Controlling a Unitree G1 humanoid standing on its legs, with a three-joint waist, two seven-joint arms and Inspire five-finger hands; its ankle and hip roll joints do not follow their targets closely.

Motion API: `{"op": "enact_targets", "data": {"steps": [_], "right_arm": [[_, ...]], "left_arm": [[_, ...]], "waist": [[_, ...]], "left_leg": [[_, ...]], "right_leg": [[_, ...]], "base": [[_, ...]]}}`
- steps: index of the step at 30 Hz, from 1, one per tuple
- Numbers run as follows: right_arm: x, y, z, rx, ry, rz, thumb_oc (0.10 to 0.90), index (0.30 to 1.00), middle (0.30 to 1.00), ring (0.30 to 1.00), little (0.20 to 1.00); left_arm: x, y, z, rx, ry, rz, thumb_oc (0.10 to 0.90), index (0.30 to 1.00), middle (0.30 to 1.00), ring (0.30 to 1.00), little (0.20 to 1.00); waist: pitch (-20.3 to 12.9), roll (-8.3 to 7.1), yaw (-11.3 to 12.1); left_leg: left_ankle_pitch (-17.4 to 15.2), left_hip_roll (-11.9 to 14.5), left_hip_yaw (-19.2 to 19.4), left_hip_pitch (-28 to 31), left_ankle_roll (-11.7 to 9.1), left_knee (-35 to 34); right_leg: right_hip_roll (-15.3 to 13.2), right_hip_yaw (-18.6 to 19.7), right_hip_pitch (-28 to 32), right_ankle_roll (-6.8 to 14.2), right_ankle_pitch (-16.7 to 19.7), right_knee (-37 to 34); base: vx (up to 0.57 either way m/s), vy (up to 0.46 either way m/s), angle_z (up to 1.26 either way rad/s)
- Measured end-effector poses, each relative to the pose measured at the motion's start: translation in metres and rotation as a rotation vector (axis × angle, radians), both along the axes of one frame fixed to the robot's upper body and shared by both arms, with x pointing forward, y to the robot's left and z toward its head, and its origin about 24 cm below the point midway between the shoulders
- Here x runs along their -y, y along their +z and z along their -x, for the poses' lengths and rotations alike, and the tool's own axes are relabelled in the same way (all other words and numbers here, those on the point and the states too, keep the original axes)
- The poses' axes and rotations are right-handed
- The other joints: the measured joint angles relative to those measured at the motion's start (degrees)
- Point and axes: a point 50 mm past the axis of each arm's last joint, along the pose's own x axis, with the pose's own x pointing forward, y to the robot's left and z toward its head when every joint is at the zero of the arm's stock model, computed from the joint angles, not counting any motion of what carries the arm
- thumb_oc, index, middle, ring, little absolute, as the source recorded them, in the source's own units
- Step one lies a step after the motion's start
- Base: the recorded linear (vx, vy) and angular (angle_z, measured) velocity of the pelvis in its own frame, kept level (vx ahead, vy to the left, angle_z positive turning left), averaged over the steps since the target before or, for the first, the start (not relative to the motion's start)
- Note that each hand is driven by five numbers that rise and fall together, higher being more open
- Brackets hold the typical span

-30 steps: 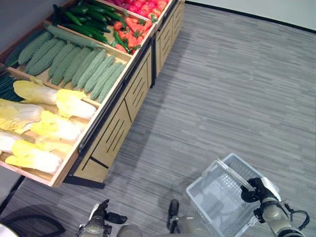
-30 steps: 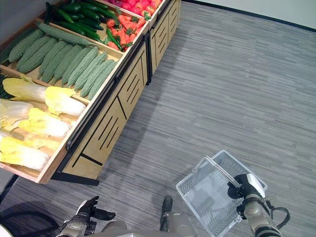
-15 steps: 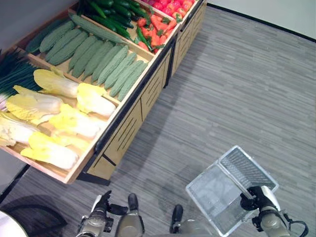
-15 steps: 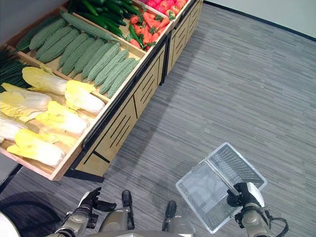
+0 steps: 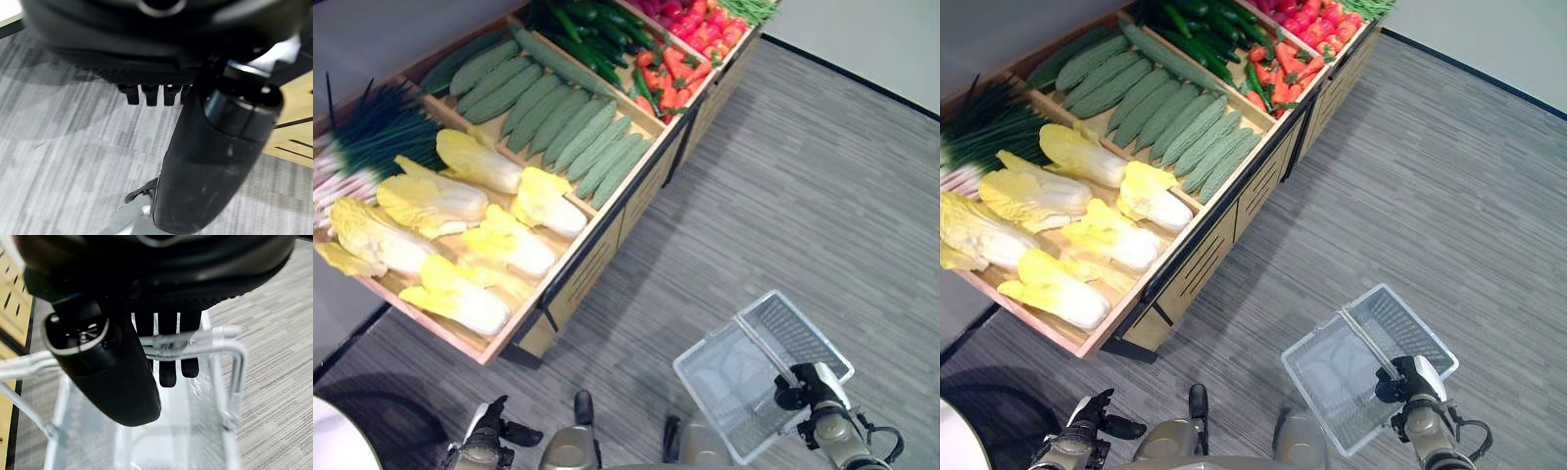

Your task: Get the vegetables into the basket

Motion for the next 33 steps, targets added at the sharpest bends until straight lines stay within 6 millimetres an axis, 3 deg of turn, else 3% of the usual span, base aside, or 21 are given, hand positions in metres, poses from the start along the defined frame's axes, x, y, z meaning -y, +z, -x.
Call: {"op": "enact_targets", "data": {"steps": [1,2,4,5,8,11,14,15,16,18,20,22,25,26,29,30,33], "right_arm": [[-0.001,0.0,0.0,-0.001,0.004,-0.003,0.4,0.3,0.3,0.3,0.3],[-0.004,-0.002,0.001,-0.008,0.011,-0.01,0.4,0.3,0.3,0.3,0.3],[-0.008,-0.008,0.007,-0.032,0.001,-0.024,0.4,0.3,0.3,0.3,0.3],[-0.011,-0.014,0.016,-0.067,-0.003,-0.039,0.4,0.3,0.3,0.3,0.3],[-0.01,-0.013,0.011,-0.072,-0.007,-0.048,0.4,0.3,0.3,0.3,0.3],[-0.006,-0.002,-0.009,-0.008,0.009,-0.04,0.4,0.3,0.3,0.3,0.3],[0.003,0.007,-0.017,0.019,0.012,-0.014,0.4,0.3,0.3,0.3,0.3],[0.006,0.008,-0.017,0.025,0.005,-0.008,0.4,0.3,0.3,0.3,0.3],[0.008,0.01,-0.018,0.025,0.003,-0.001,0.4,0.3,0.3,0.3,0.3],[0.008,0.011,-0.019,0.04,-0.002,-0.006,0.4,0.3,0.3,0.3,0.3],[0.008,0.007,-0.013,0.022,-0.013,-0.013,0.4,0.3,0.3,0.3,0.3],[0.011,0.001,0.0,-0.02,-0.045,-0.017,0.4,0.3,0.3,0.3,0.3],[0.012,-0.007,0.018,-0.06,-0.093,-0.035,0.4,0.3,0.3,0.3,0.3],[0.01,-0.012,0.025,-0.087,-0.116,-0.046,0.4,0.3,0.3,0.3,0.3],[0.014,-0.016,0.037,-0.134,-0.162,-0.042,0.4,0.3,0.3,0.3,0.3],[0.015,-0.015,0.036,-0.137,-0.169,-0.042,0.4,0.3,0.3,0.3,0.3],[0.019,-0.014,0.03,-0.144,-0.205,-0.029,0.4,0.3,0.3,0.3,0.3]], "left_arm": [[0.003,-0.002,0.001,-0.009,0.004,0.009,0.9,1.0,1.0,1.0,1.0],[0.004,-0.003,0.004,-0.014,0.012,0.015,0.9,1.0,1.0,1.0,1.0],[0.006,-0.005,0.008,-0.021,0.021,0.022,0.9,1.0,1.0,1.0,1.0],[0.003,-0.004,0.008,-0.013,0.025,0.018,0.9,1.0,1.0,1.0,1.0],[0.01,-0.009,0.023,-0.033,0.035,0.04,0.9,1.0,1.0,1.0,1.0],[0.015,-0.015,0.043,-0.096,0.056,0.06,0.9,1.0,1.0,1.0,1.0],[0.013,-0.014,0.039,-0.078,0.08,0.058,0.9,1.0,1.0,1.0,1.0],[0.013,-0.013,0.033,-0.065,0.077,0.055,0.9,1.0,1.0,1.0,1.0],[0.013,-0.011,0.024,-0.052,0.071,0.055,0.9,1.0,1.0,1.0,1.0],[0.016,-0.011,0.02,-0.049,0.068,0.061,0.9,1.0,1.0,1.0,1.0],[0.016,-0.011,0.019,-0.053,0.069,0.062,0.9,1.0,1.0,1.0,1.0],[0.018,-0.012,0.021,-0.057,0.069,0.066,0.9,1.0,1.0,1.0,1.0],[0.023,-0.015,0.03,-0.079,0.08,0.08,0.9,1.0,1.0,1.0,1.0],[0.022,-0.016,0.031,-0.084,0.086,0.081,0.9,1.0,1.0,1.0,1.0],[0.021,-0.015,0.031,-0.083,0.095,0.091,0.9,1.0,1.0,1.0,1.0],[0.02,-0.015,0.03,-0.079,0.097,0.097,0.9,1.0,1.0,1.0,1.0],[0.019,-0.015,0.029,-0.076,0.119,0.102,0.9,1.0,1.0,1.0,1.0]], "waist": [[0.33,0.53,-0.99],[0.39,0.51,-1.49],[0.36,0.49,-1.48],[-0.29,-0.42,-1.07],[-1.97,1.82,1.02],[-2.14,2.37,1.37],[-2.01,2.14,2.03],[-1.96,2.06,1.94],[-1.79,1.75,1.93],[-1.23,0.75,0.89],[-1.15,0.59,-0.08],[-1.42,1.12,-0.58],[-2.28,3.07,-1.42],[-2.18,2.21,-1.27],[-2.24,1.67,-1.25],[-2.19,1.68,-1.17],[-1.95,2.26,-1.53]], "left_leg": [[0.25,-0.3,-1.77,-0.1,0.18,0.01],[0.7,-1.02,-3.65,0.31,-0.25,-0.05],[0.36,-1.25,-5.92,1.11,-1.14,-0.1],[-0.33,-1.41,-7.38,1.6,-2.2,-0.16],[-0.19,3.03,-9.22,0.68,-4.32,-0.39],[1.24,5.78,-9.87,-1.02,-6.53,1.48],[3.82,7.33,-12.11,-3.82,-10.33,2.79],[4.84,7.05,-12.01,-5.46,-11.38,4.12],[6.93,6.78,-9.39,-6.05,-11.51,4.37],[8.39,6.12,-1.91,-7.6,-11.2,5.99],[3.02,5.9,4.18,-8.12,-9.19,10.69],[1.36,5.26,4.21,-6.54,-8.5,9.59],[0.45,4.96,4.33,-1.2,-6.67,0.85],[0.84,3.28,4.38,0.16,-5.43,-0.79],[0.29,0.66,3.91,1.35,-3.46,-1.06],[-0.05,0.03,3.86,1.81,-2.5,-1.43],[-0.68,-0.95,3.62,3.74,-0.2,-1.22]], "right_leg": [[0.06,1.76,1.22,-0.24,1.76,-6.17],[-0.6,1.6,1.05,-0.58,4.63,-8.49],[0.09,3.95,2.1,-0.84,6.84,-9.53],[0.17,2.65,3.46,-1.3,7.28,-9.98],[4.33,-1.08,5.55,-4.26,9.39,-13.53],[7.14,-3.88,6.02,-6.57,9.65,-14.06],[8.92,-7.95,6.19,-8.51,8.37,-14.08],[8.89,-9.45,6.28,-8.67,7.89,-14.08],[8.37,-11.22,6.74,-9.18,7.17,-14.09],[7.11,-13.34,6.96,-10.6,7.25,-14.37],[5.9,-14.89,7.5,-11.28,6.83,-14.38],[5.57,-16.14,7.89,-9.81,6.19,-14.07],[5.96,-16.94,7.83,-8.0,6.97,-13.29],[4.23,-16.83,7.85,-6.85,6.64,-11.72],[1.1,-16.61,7.5,-5.52,5.84,-7.82],[0.03,-15.79,6.01,-4.77,5.84,-4.04],[-3.93,-11.14,-2.92,-2.55,6.63,17.74]], "base": [[0.1,-0.141,0.99],[0.13,-0.189,0.94],[0.11,-0.193,0.88],[0.13,-0.346,1.04],[0.07,-0.288,0.58],[0.02,-0.22,0.3],[0.01,-0.177,0.67],[-0.03,-0.066,0.8],[-0.04,-0.083,0.74],[-0.03,-0.038,0.56],[0.03,0.033,0.44],[0.06,0.109,0.44],[0.06,0.215,0.21],[0.04,0.216,0.04],[0.01,0.194,0.16],[-0.01,0.259,0.11],[0.05,0.109,0.08]]}}
